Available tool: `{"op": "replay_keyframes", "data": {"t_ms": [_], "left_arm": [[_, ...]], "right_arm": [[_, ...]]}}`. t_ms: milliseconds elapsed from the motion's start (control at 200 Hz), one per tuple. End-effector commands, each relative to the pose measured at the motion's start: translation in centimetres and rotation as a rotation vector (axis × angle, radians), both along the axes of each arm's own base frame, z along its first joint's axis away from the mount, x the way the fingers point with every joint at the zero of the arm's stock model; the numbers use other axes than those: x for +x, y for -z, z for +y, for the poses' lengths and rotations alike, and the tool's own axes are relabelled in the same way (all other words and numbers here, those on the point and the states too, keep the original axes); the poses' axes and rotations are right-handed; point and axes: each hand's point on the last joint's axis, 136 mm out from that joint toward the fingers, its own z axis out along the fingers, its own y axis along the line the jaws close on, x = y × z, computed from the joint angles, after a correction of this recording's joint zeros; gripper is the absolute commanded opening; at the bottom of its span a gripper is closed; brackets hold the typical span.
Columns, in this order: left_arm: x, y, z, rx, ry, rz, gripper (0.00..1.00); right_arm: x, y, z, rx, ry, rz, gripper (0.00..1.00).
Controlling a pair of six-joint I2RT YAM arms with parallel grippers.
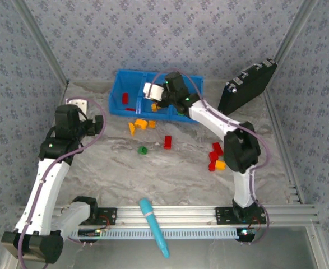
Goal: Sort the legos into containers by color
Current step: Place the lego in the container.
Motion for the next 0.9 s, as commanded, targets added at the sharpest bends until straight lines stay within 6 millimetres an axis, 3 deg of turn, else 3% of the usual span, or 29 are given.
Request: {"op": "replay_keyframes", "data": {"t_ms": [0,245,375,550,640,785,895], "left_arm": [[0.6,-0.4,0.2,0.017,-0.006,-0.022,1.0],[0.3,0.4,0.4,0.015,-0.011,0.002,1.0],[0.1,1.0,0.3,-0.003,-0.011,0.013,1.0],[0.1,1.6,0.2,-0.023,-0.007,0.032,1.0],[0.2,2.1,0.1,-0.035,-0.008,0.042,1.0],[0.7,5.7,-0.8,-0.14,-0.028,0.139,1.0],[1.3,9.6,-1.9,-0.256,-0.06,0.227,1.0]], "right_arm": [[2.7,-1.5,3.6,0.181,-0.002,-0.086,0.21],[6.0,-0.3,9.1,0.255,-0.032,-0.144,0.28],[6.9,1.1,10.6,0.261,-0.044,-0.144,0.31],[7.3,3.0,11.9,0.268,-0.045,-0.131,0.44],[7.3,3.6,12.3,0.274,-0.043,-0.128,0.55],[7.4,3.1,12.2,0.284,-0.034,-0.139,0.65],[7.1,0.7,11.7,0.283,-0.037,-0.181,0.71]]}}
